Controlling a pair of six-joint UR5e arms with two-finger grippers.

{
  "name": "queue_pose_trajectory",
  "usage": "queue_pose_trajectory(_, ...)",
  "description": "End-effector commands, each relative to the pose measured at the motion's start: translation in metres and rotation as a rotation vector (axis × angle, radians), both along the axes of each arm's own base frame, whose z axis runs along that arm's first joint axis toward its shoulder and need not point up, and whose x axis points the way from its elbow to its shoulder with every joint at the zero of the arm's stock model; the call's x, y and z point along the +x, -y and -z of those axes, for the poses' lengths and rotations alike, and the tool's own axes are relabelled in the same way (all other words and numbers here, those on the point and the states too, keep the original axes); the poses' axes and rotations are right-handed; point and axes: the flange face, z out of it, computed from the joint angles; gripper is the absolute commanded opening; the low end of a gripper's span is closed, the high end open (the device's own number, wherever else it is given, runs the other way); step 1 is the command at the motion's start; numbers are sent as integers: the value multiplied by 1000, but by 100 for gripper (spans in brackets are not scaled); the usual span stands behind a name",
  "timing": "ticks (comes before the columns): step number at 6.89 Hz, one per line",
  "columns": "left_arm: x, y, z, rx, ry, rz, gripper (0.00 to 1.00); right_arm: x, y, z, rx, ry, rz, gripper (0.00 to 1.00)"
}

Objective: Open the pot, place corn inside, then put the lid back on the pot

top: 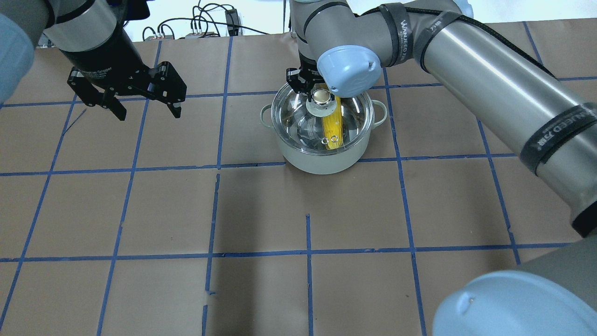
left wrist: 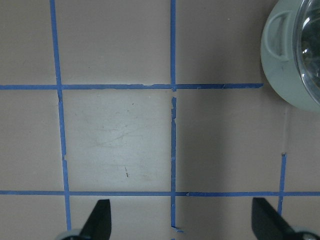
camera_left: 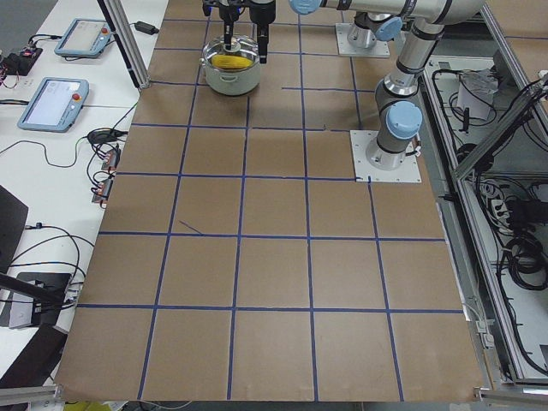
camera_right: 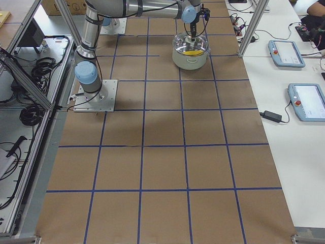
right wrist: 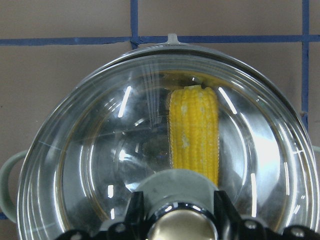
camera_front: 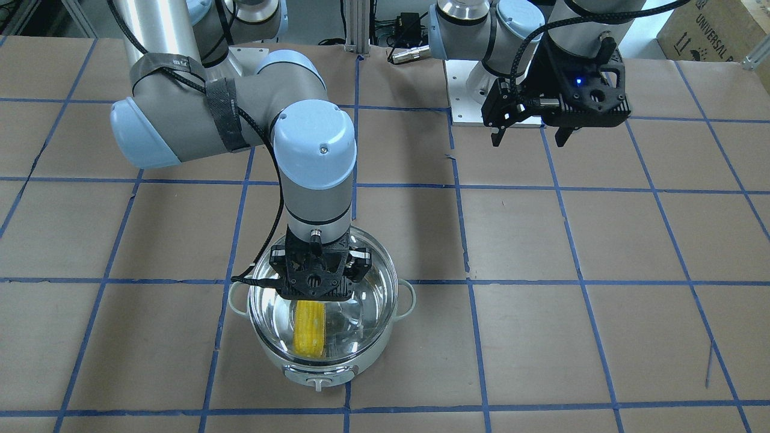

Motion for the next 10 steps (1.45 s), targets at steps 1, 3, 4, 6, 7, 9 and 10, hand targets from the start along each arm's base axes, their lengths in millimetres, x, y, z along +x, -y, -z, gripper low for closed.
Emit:
queue_pose_trajectory(1, 0, 0, 0, -1, 0, 0, 100, 1, 4, 10, 13, -6, -10, 6)
queue_pose_trajectory(3, -1, -1, 0, -1, 0, 3, 100, -6, 8, 10, 15, -6, -6, 6)
queue_pose_trajectory(4, -1, -1, 1, 1, 0, 4, 100, -9, 10, 10, 14, -9, -24, 6)
queue_pose_trajectory(6, 0, -1, 1, 1, 1, 4, 100, -11, 10, 10, 11, -20, -28, 6)
queue_pose_trajectory(7, -1, -1, 1, 1, 0, 6, 100, -10, 10, 9, 13, -7, -21, 17)
queue_pose_trajectory(9, 0, -1, 2, 3, 1, 6, 100, -8, 10, 6, 2, 2, -16, 99)
queue_pose_trajectory(10, 0, -1, 2, 3, 1, 6, 100, -12, 12, -2, -4, 2, -8, 100)
